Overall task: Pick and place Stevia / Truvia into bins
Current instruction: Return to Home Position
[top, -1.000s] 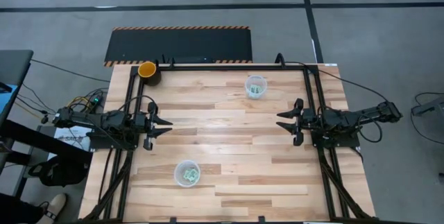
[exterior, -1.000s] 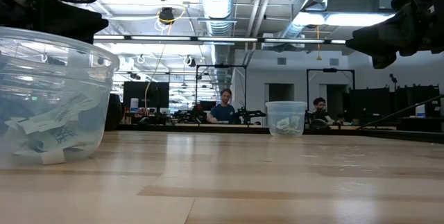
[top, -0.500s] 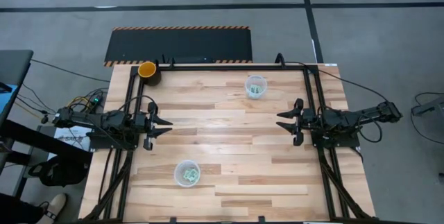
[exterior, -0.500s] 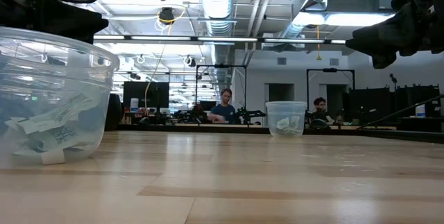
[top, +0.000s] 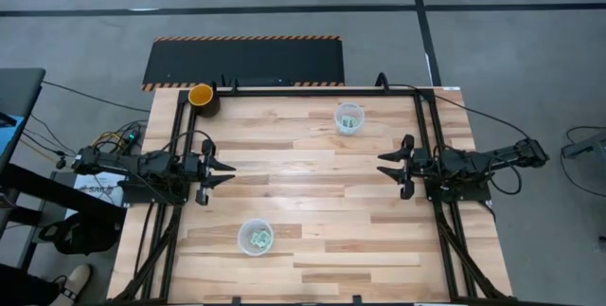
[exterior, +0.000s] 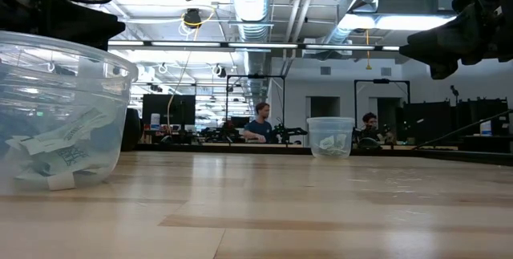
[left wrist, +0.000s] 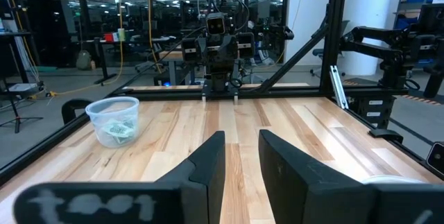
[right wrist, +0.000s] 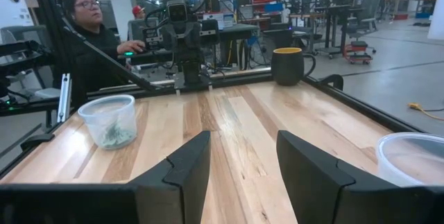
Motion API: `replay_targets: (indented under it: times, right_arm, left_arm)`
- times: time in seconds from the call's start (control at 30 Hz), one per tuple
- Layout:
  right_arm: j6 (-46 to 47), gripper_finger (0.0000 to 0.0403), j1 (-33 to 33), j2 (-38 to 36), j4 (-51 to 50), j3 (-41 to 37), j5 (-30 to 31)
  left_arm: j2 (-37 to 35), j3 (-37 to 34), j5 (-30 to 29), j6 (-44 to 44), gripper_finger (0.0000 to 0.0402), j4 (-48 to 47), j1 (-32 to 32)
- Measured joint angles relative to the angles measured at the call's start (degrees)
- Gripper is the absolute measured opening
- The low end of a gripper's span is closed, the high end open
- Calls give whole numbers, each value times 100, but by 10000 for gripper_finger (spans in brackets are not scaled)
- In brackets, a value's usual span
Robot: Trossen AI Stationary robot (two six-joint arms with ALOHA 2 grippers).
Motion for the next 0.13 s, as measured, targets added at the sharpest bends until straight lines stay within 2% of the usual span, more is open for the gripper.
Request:
replay_targets:
  times: [0.13]
  right_arm:
    - [-1, 159, 1, -1, -1, -1, 0]
  left_arm:
    - [1, 0, 0, 0, 77, 0, 1]
